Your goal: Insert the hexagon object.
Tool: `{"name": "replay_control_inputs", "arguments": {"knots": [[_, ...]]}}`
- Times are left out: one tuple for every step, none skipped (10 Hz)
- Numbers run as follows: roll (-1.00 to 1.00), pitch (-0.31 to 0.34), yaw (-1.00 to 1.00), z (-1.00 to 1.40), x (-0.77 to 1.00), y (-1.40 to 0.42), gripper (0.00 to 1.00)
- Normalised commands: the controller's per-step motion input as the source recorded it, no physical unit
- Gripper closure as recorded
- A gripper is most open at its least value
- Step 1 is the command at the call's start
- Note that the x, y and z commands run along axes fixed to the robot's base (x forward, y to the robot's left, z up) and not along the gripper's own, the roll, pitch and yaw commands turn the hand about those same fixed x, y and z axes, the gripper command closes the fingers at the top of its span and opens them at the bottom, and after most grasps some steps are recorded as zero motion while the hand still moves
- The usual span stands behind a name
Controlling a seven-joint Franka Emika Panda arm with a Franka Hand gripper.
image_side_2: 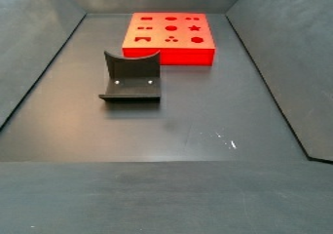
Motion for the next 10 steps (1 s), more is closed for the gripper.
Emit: {"name": "replay_control_inputs", "arguments": {"knots": [[0.0,-0.004,0.0,-0.1,0.0,0.3,1.0],[0.0,-0.054,0.13,-0.24,-0.2,0.63,1.0],[0.0,0.0,0.28,-0.19,-0.11,0.63,1.0],[0.05,0.004,0.29,-0.14,-0.12,0.77,1.0],[0.08,0.0,0.29,-0.19,-0.22,0.75,1.0],[0.06,0.0,0.31,-0.29,-0.27,0.76,1.0],[0.01,-0.17,0.11,-0.55,-0.29,0.63,1.0],[0.02,-0.316,0.15,-0.65,-0.45,0.43,1.0],[0.07,-0.269,0.09,-0.56,-0.4,0.03,1.0],[0.13,-0.204,0.09,-0.36,-0.45,-0.02,1.0]]}}
